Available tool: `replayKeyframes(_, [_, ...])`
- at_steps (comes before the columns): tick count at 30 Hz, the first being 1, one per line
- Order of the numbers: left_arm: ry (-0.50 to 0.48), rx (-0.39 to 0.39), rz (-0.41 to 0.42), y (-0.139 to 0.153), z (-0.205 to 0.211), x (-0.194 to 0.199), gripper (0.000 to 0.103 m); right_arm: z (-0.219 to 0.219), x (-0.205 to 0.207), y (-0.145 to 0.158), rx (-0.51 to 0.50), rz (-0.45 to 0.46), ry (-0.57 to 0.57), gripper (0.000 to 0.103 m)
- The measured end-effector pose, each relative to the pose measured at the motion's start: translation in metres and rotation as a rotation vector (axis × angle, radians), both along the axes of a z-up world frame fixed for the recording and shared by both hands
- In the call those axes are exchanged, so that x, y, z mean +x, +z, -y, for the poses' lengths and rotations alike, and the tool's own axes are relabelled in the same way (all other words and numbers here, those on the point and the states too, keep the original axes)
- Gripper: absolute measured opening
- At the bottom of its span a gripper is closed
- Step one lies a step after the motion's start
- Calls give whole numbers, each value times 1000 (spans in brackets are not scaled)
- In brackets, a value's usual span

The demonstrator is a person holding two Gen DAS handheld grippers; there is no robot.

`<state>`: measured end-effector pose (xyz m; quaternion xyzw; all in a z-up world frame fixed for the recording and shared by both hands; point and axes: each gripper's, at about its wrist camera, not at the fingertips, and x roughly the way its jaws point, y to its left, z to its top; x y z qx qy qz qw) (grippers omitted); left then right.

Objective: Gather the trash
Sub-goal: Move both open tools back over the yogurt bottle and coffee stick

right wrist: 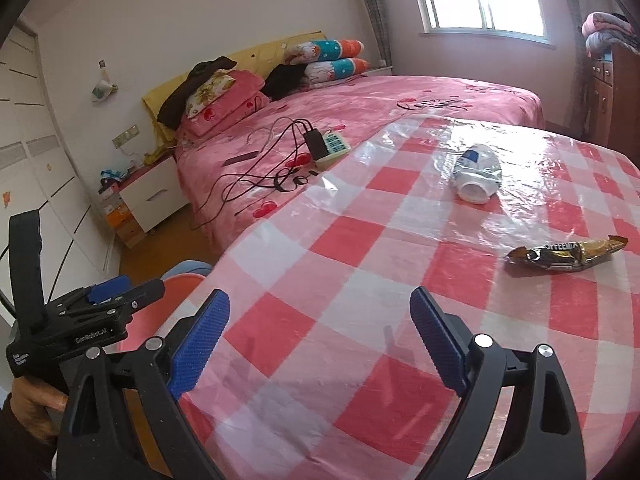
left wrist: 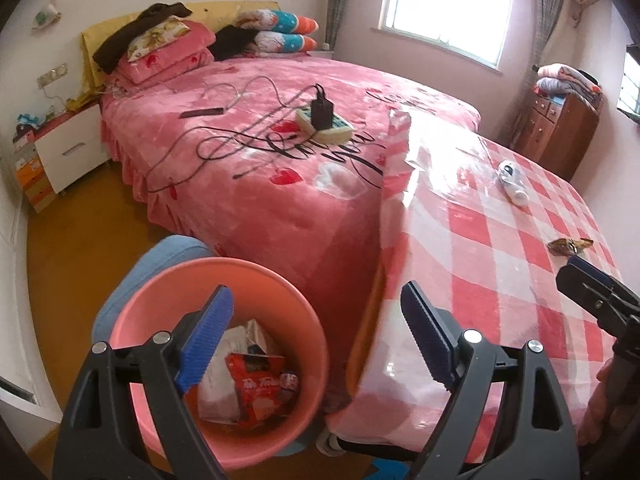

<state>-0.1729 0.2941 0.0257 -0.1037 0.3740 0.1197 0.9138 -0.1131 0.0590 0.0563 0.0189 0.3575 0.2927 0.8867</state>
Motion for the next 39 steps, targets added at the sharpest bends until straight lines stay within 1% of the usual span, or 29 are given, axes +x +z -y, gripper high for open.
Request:
replayKeyframes(4, [-24,-1,-10,2,11,5,86,11,3,0,2,0,-18,91])
replayKeyframes(14, [-68,27,-36,8,40,18,86,45,17,1,20,-11,-90,91])
replayKeyframes(23, [-101,28,-67,11,68,32,86,74,27,0,-1,6,-157,91])
replayKeyframes(31, [-165,58,-80,16,103,56,86,109,41,-1,32,-32,-222,91])
replayKeyframes(36, [-210,71,-81,22,126,79,86,142,54,-5,64,-86,-287,91])
replayKeyframes(39, [-251,79,-69,29,145,101,86,163,60,-6,98,-116,-322,91])
